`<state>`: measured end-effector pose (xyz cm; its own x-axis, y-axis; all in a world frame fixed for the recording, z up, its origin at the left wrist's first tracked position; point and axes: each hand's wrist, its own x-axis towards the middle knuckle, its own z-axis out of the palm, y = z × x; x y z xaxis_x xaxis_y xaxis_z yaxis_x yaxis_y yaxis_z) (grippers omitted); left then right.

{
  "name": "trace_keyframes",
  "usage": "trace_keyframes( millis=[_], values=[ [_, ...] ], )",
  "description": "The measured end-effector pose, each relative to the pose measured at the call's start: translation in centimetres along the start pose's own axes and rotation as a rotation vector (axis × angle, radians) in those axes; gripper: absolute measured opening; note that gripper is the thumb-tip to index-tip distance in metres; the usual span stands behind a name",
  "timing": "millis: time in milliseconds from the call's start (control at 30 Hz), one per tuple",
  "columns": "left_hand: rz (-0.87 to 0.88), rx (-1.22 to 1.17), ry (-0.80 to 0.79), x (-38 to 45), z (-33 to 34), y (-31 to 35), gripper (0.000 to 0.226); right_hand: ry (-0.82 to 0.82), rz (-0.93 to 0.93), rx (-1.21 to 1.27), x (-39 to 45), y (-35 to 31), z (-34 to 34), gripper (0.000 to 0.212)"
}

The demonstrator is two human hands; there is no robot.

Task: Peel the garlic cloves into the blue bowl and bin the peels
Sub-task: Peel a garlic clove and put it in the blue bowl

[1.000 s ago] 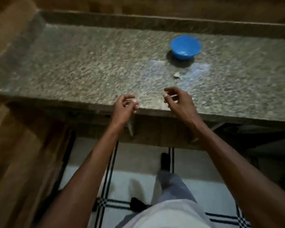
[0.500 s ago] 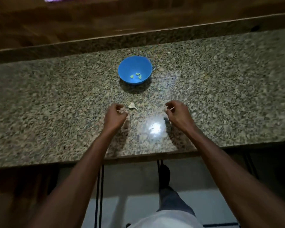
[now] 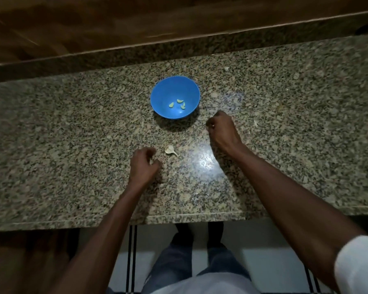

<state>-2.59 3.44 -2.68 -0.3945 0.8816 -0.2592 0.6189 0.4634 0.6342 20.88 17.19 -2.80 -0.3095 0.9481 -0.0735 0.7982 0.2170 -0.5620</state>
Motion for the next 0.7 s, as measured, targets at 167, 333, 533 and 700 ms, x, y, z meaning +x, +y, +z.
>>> trace_keyframes(
  millis=[167,333,533,700],
  values=[
    [0.055,-0.088,-0.022,1.2,-0.2,0.2,0.039,0.027,0.027,0.03,-1.2,-0.6,-0.4,0.02],
    [0.233,-0.193,-0.07,2.7,0.1,1.0,0.041,0.192,0.061,0.345,-0.1,-4.6,-2.6,0.016],
    [0.457,-0.056,-0.218,4.2,0.1,0.2,0.039,0.155,-0.041,0.245,4.7,-8.8,-2.5,0.015],
    [0.462,-0.077,-0.209,4.0,-0.3,-0.2,0.026,0.155,-0.011,0.21,4.8,-9.1,-1.8,0.018]
  ],
)
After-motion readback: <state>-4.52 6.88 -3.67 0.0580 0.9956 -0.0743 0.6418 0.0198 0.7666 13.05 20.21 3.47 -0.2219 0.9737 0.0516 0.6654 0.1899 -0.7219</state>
